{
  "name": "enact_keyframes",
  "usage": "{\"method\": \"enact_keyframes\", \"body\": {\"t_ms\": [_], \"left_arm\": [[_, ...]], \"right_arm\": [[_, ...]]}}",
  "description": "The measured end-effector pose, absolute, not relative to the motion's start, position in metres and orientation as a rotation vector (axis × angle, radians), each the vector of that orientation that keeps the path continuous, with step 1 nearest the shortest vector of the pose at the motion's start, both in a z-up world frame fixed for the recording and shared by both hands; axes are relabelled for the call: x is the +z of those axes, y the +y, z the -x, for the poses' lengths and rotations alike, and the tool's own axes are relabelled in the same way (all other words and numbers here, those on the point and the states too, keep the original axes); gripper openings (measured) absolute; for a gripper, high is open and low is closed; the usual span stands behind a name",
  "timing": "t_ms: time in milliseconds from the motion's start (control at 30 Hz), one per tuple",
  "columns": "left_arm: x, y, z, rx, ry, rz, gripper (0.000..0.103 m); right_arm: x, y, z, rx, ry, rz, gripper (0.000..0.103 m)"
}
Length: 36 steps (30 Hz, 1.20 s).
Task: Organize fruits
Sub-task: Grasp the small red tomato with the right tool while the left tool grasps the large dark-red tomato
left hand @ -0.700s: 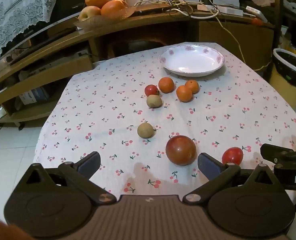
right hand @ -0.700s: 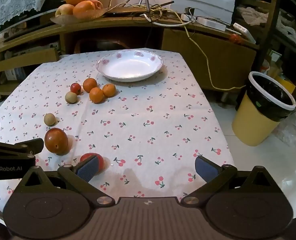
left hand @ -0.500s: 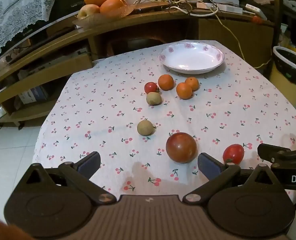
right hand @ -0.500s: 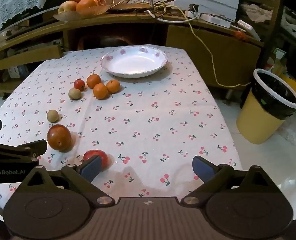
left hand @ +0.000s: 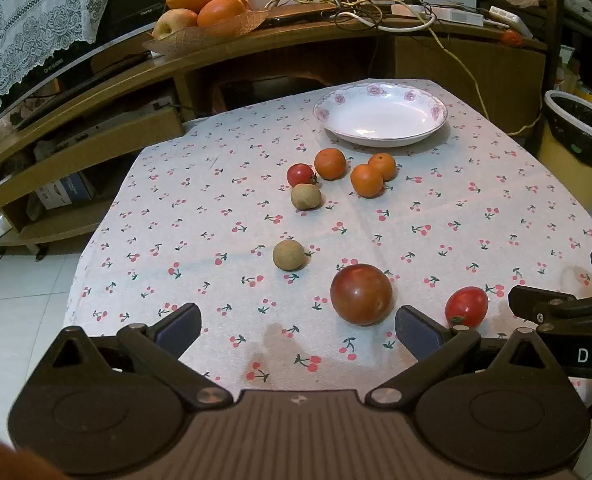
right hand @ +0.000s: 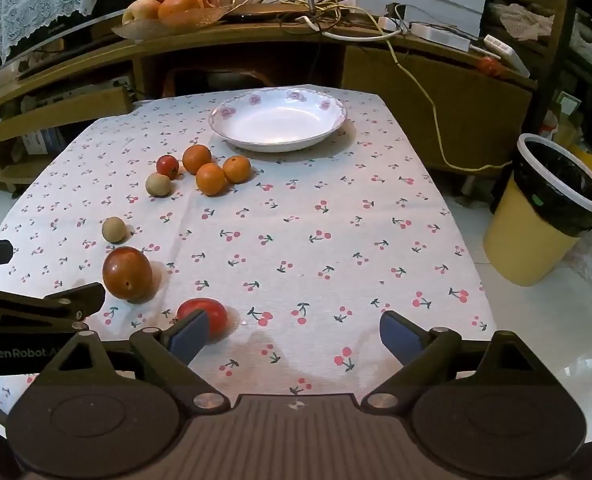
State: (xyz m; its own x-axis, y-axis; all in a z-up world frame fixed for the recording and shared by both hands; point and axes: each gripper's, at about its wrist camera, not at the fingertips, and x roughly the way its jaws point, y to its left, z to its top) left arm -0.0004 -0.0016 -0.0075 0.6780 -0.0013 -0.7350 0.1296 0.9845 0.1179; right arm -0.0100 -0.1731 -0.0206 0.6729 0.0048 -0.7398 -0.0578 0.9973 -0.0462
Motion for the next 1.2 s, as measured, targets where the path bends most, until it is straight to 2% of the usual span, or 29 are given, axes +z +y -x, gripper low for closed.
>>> {"method": "enact_keyframes", "body": {"t_ms": [567, 833, 967, 1200], "left_arm": [[-0.011, 0.001, 0.001, -0.082, 0.826, -0.183, 0.103], [-0.015, 0.003, -0.001, -0.105, 0.820, -0.216, 0.103], [-0.016, 0.006, -0.002, -0.110, 0.810, -0.228, 0.103], [-0.019, 0.019, -0.011, -0.120, 0.817, -0.195, 0.101]], "right_arm": [[-0.024, -0.169, 0.008, 0.093, 0.847, 0.050, 0.082], [-0.028, -0.162, -0.001, 0.185, 0.882, 0.070, 0.063], [-0.029, -0.153, -0.004, 0.247, 0.884, 0.124, 0.060], [-0.035, -0.143, -0.019, 0.363, 0.925, 0.143, 0.050]]}}
